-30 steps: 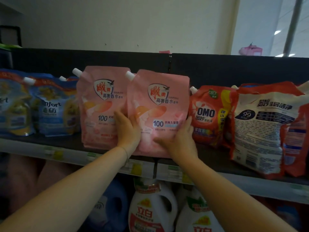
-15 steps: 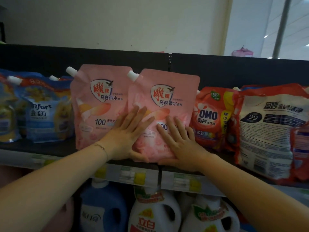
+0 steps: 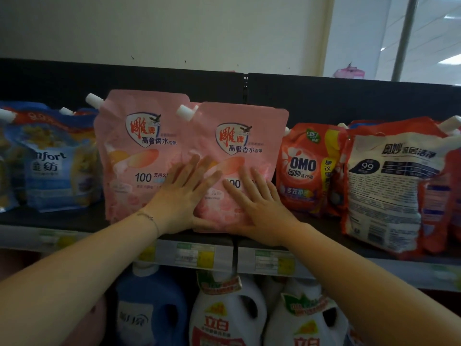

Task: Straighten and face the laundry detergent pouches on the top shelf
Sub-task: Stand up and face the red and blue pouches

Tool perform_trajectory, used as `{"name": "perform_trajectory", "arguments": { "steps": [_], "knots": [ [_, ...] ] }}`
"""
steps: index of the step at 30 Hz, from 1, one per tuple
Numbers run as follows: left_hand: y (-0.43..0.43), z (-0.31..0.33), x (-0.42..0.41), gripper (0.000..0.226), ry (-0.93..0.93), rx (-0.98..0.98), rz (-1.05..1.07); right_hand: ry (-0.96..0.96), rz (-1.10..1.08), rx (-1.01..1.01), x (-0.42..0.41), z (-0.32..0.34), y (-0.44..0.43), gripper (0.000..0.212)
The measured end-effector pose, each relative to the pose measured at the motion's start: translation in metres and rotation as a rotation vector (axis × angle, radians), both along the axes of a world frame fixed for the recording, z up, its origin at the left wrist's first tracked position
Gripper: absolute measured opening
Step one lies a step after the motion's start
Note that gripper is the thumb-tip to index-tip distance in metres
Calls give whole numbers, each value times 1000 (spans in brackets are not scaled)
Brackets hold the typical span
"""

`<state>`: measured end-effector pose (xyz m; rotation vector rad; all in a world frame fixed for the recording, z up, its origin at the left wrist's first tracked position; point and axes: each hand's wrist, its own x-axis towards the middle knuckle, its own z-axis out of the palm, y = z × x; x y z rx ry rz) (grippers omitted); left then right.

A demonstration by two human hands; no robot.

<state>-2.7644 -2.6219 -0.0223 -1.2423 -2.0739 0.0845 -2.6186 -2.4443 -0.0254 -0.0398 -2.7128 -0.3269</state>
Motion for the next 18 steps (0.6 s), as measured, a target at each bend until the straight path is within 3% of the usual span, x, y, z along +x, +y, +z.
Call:
{"name": "perform_trajectory", "arguments": {
  "steps": [3, 6, 8, 13, 15, 18],
  "knots": [
    [1, 7, 25, 94, -21, 162, -69, 125, 108, -83, 13, 3, -1, 71],
    [19, 11, 45, 49, 171, 297, -258, 344, 147, -80, 26, 3, 5, 49],
    [36, 10, 59, 38, 228, 279, -359, 493, 138, -116, 34, 1, 18, 36],
    [89, 5, 94, 27, 58, 205, -525, 458, -37, -413, 49, 6, 59, 9],
    [114, 6, 107, 26, -67, 197, -522, 360, -102, -522, 51, 8, 76, 11],
    [154, 4, 113, 41, -300, 174, -415, 347, -146, -773, 45, 5, 95, 38]
  ]
}}
